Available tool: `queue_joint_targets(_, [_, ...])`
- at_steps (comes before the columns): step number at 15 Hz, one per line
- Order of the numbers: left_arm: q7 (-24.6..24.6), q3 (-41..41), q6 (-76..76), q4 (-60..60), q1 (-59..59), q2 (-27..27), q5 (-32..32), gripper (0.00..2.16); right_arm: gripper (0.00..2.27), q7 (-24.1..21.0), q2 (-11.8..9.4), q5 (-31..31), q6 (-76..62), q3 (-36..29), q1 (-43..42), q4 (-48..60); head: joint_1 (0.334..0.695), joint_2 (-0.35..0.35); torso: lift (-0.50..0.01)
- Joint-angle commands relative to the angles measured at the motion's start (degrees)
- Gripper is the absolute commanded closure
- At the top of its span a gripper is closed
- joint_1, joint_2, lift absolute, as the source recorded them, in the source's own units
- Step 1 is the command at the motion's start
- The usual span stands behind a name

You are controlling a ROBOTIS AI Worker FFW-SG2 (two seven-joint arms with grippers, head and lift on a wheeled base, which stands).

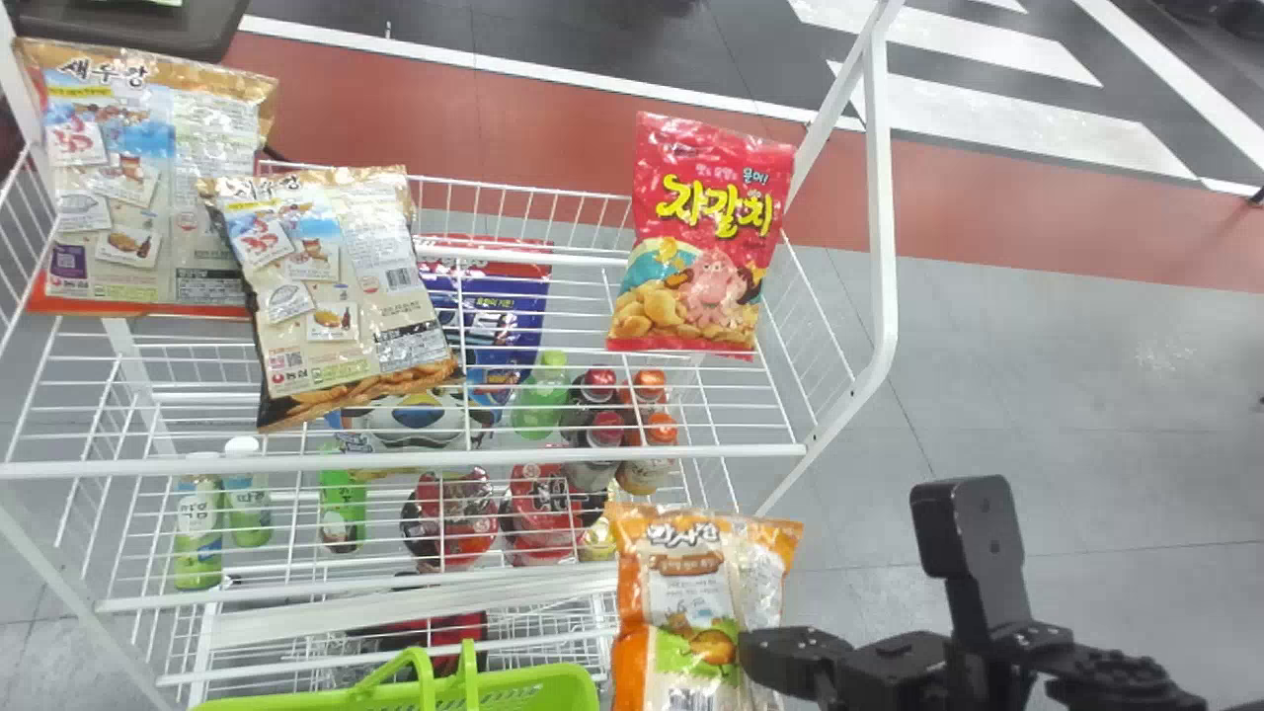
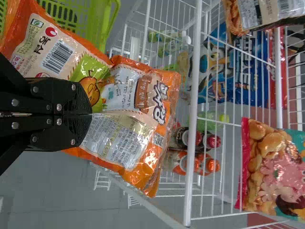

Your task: Hold basket handle with left hand then pick Gamjakkang with right hand and place into basket

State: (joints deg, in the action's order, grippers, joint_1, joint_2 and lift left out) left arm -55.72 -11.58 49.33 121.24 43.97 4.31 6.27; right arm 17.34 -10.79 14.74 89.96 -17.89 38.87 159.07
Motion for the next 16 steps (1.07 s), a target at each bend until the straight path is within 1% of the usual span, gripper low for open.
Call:
queue_joint_targets(1, [-0.27,0.07,-0.15,0.66,0.42,0.0,0.24,2.15,2.25,-0.02,-0.02,-1.82,0.12,3.74,0.42,-1.57,0.695,-0.35,-0.018])
queue_joint_targets(5, [-0.71,0.33,-0.32,1.54,1.12,-0.09,0.41,2.15,2.25,-0.72,0.07,-8.41,0.12,13.76,0.24,-7.72,0.695,-0.35,-0.018])
queue_joint_targets(8, [-0.71,0.25,-0.32,1.81,1.21,-0.09,0.32,2.15,2.25,-1.25,0.16,-10.43,-0.7,19.74,-0.46,-14.84,0.695,-0.35,-0.018])
queue_joint_targets(9, [-0.71,0.16,-0.32,1.89,1.21,-0.09,0.32,2.15,2.25,-1.6,0.42,-10.96,-4.57,21.58,-0.55,-17.21,0.695,-0.35,-0.018])
queue_joint_targets(13, [-0.71,0.16,-0.32,1.89,1.21,-0.09,0.32,2.15,2.25,-1.08,2.0,-10.87,-16.88,25.1,-1.25,-23.81,0.695,-0.35,-0.018])
queue_joint_targets(16, [-0.71,0.07,-0.32,1.89,1.29,-0.09,0.24,2.15,2.24,0.16,2.88,-10.87,-19.51,27.21,-2.57,-26.18,0.695,-0.35,-0.018])
